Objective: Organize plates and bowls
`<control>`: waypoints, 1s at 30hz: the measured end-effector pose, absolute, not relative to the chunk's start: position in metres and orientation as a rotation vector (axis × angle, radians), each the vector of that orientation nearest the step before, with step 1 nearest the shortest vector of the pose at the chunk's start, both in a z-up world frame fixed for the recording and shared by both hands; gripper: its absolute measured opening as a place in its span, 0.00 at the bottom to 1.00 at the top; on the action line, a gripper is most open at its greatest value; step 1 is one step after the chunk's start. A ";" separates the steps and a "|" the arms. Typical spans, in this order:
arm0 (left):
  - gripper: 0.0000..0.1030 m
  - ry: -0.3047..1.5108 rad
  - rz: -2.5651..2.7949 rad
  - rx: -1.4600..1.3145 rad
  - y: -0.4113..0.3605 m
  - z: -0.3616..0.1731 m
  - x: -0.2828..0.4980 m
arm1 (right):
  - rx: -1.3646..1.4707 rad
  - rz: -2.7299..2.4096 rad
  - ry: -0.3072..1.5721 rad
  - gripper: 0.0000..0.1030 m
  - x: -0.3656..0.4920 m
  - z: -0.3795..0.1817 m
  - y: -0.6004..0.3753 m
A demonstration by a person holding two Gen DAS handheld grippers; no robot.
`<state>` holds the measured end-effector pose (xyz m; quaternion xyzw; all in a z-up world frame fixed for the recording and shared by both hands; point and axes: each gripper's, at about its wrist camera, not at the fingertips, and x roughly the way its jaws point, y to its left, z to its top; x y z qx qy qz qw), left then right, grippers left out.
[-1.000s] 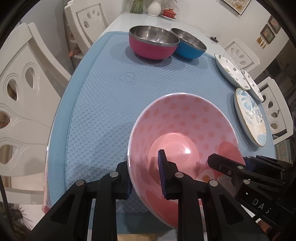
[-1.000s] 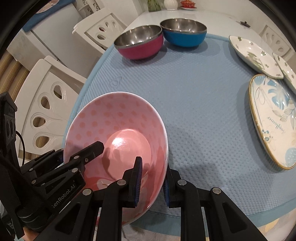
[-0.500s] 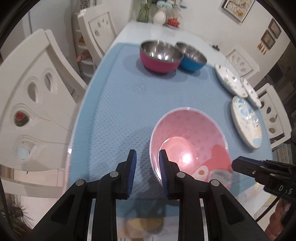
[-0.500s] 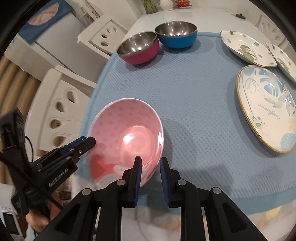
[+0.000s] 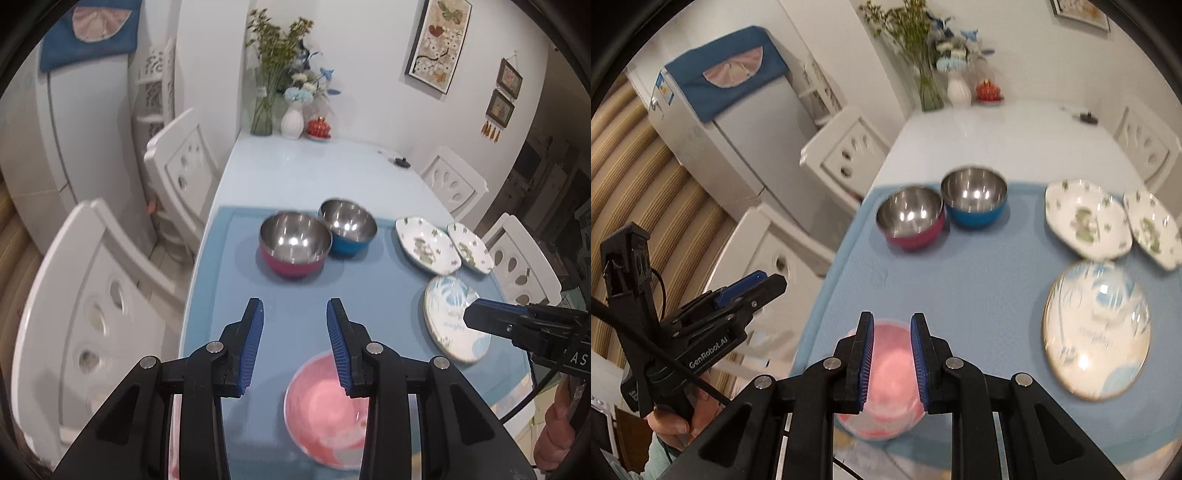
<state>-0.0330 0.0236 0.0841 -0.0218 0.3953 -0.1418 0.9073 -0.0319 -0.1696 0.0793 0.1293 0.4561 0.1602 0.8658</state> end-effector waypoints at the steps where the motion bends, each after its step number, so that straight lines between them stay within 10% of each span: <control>1: 0.32 0.811 -0.295 -0.042 0.022 0.086 -0.028 | 0.271 0.331 0.949 0.18 -0.026 0.082 -0.170; 16: 0.35 0.961 -0.270 -0.121 0.025 0.033 0.088 | 0.362 0.287 1.069 0.23 0.088 0.024 -0.174; 23: 0.55 1.038 -0.263 -0.178 0.023 -0.005 0.131 | 0.414 0.282 1.140 0.52 0.139 -0.018 -0.171; 30: 0.55 1.075 -0.257 -0.205 0.018 -0.032 0.160 | 0.419 0.268 1.163 0.52 0.174 -0.045 -0.170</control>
